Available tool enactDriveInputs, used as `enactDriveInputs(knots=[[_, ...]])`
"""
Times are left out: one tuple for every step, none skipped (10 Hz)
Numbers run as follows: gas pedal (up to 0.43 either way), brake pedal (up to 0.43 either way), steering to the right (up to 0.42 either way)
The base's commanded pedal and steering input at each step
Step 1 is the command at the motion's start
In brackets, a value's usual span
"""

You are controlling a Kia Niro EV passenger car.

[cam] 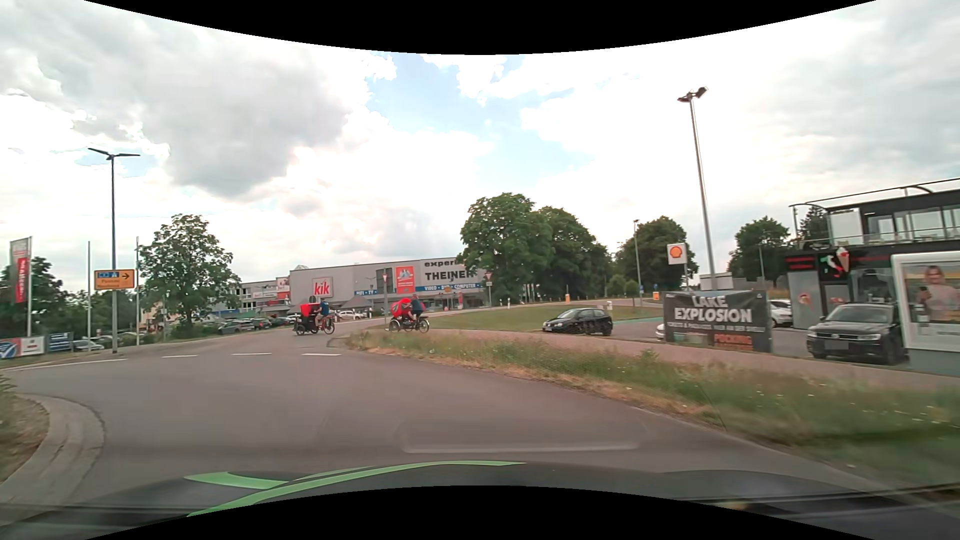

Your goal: Follow the waypoints while adhering to traffic rules and regulations

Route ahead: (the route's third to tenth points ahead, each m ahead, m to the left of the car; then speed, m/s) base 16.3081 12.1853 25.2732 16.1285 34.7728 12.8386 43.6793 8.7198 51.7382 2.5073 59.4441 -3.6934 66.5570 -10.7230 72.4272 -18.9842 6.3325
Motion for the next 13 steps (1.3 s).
enactDriveInputs(knots=[[0.0, 0.0, -0.264], [0.0, 0.0, -0.261], [0.0, 0.0, -0.256], [0.0, 0.0, -0.249], [0.0, 0.0, -0.245], [0.0, 0.116, -0.24], [0.0, 0.177, -0.235], [0.0, 0.201, -0.229], [0.0, 0.207, -0.223], [0.0, 0.207, -0.217], [0.0, 0.207, -0.215], [0.0, 0.207, -0.21], [0.0, 0.201, -0.203]])
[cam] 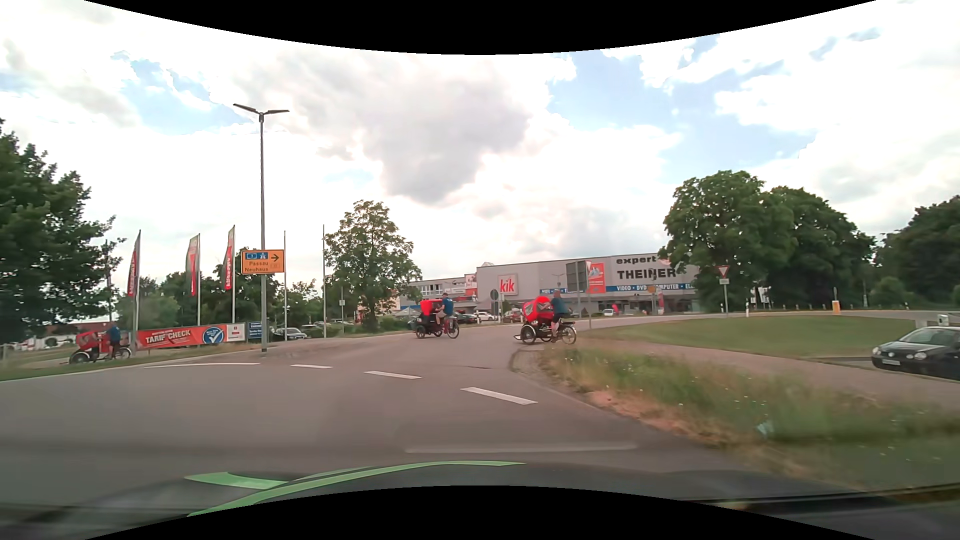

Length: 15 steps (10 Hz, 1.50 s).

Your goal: Follow the waypoints while adhering to traffic rules and regulations

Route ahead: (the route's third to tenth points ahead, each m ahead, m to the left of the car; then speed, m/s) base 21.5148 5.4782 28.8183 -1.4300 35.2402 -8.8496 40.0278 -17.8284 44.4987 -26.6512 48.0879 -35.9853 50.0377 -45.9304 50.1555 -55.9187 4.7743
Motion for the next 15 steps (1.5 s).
enactDriveInputs(knots=[[0.0, 0.189, -0.193], [0.0, 0.189, -0.183], [0.0, 0.189, -0.178], [0.0, 0.177, -0.17], [0.0, 0.116, -0.154], [0.0, 0.012, -0.135], [0.0, 0.0, -0.121], [0.0, 0.0, -0.103], [0.0, 0.0, -0.084], [0.0, 0.0, -0.073], [0.02, 0.0, -0.061], [0.039, 0.0, -0.044], [0.059, 0.0, -0.028], [0.079, 0.0, -0.015], [0.087, 0.0, 0.001]])
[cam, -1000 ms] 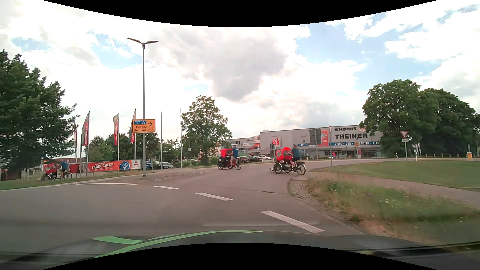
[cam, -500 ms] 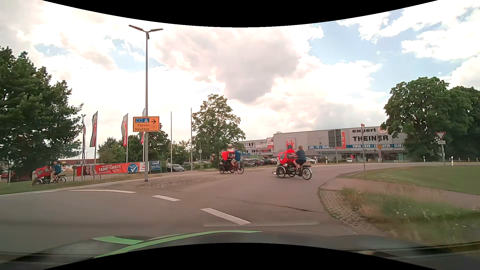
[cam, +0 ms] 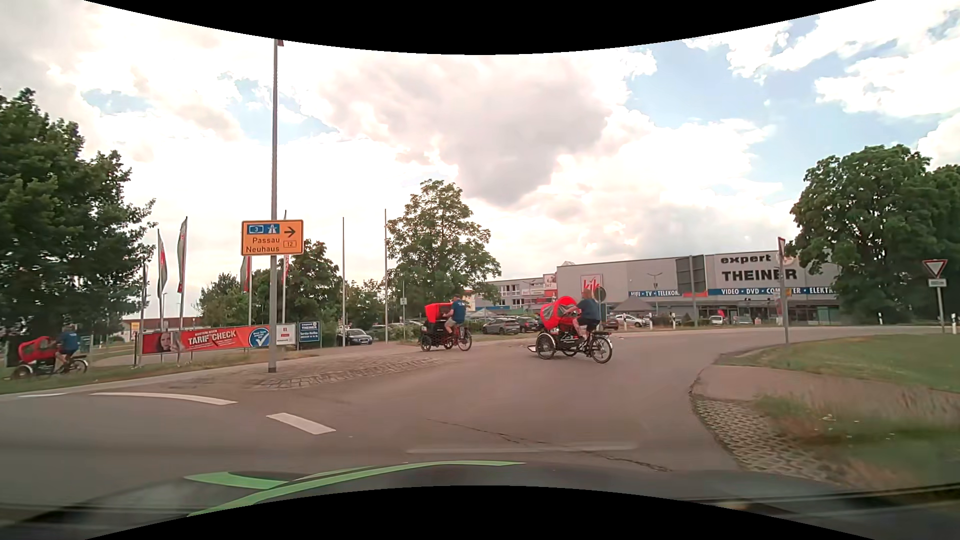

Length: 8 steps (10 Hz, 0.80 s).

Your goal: Follow the waypoints while adhering to traffic rules and regulations

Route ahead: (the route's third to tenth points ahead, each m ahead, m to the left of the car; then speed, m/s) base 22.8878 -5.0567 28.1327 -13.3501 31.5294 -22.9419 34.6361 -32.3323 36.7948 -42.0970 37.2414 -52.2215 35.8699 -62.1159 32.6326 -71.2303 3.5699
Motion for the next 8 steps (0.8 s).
enactDriveInputs(knots=[[0.11, 0.0, 0.021], [0.138, 0.0, 0.046], [0.157, 0.0, 0.066], [0.157, 0.0, 0.096], [0.169, 0.0, 0.12], [0.177, 0.0, 0.135], [0.189, 0.0, 0.156], [0.189, 0.0, 0.171]])
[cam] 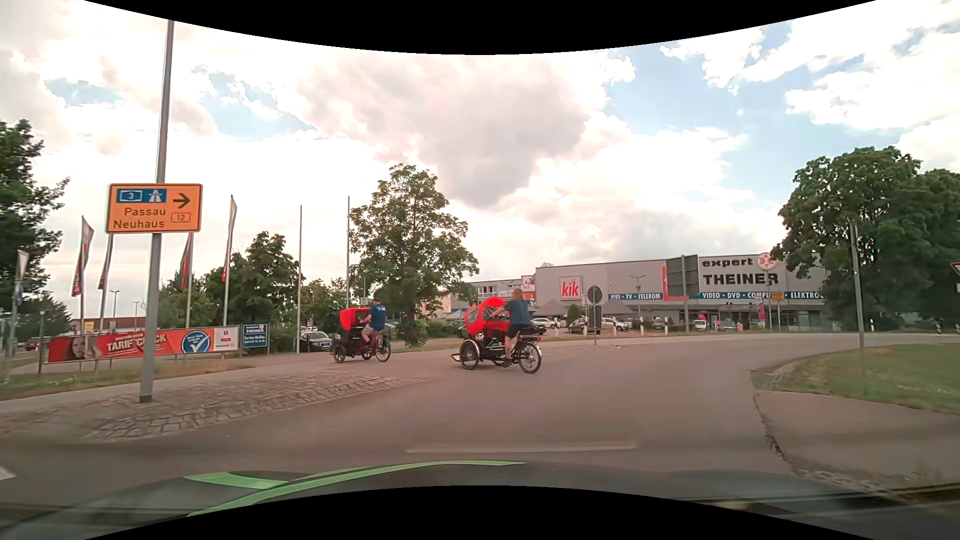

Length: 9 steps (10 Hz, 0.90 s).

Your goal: Follow the waypoints while adhering to traffic rules and regulations

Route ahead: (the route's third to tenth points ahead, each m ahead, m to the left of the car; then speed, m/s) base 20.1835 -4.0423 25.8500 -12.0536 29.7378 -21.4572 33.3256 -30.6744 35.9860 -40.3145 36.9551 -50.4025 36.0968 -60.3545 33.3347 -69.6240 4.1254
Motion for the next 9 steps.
enactDriveInputs(knots=[[0.189, 0.0, 0.182], [0.209, 0.0, 0.191], [0.209, 0.0, 0.2], [0.209, 0.0, 0.204], [0.209, 0.0, 0.202], [0.209, 0.0, 0.201], [0.209, 0.0, 0.202], [0.209, 0.0, 0.202], [0.22, 0.0, 0.205]])
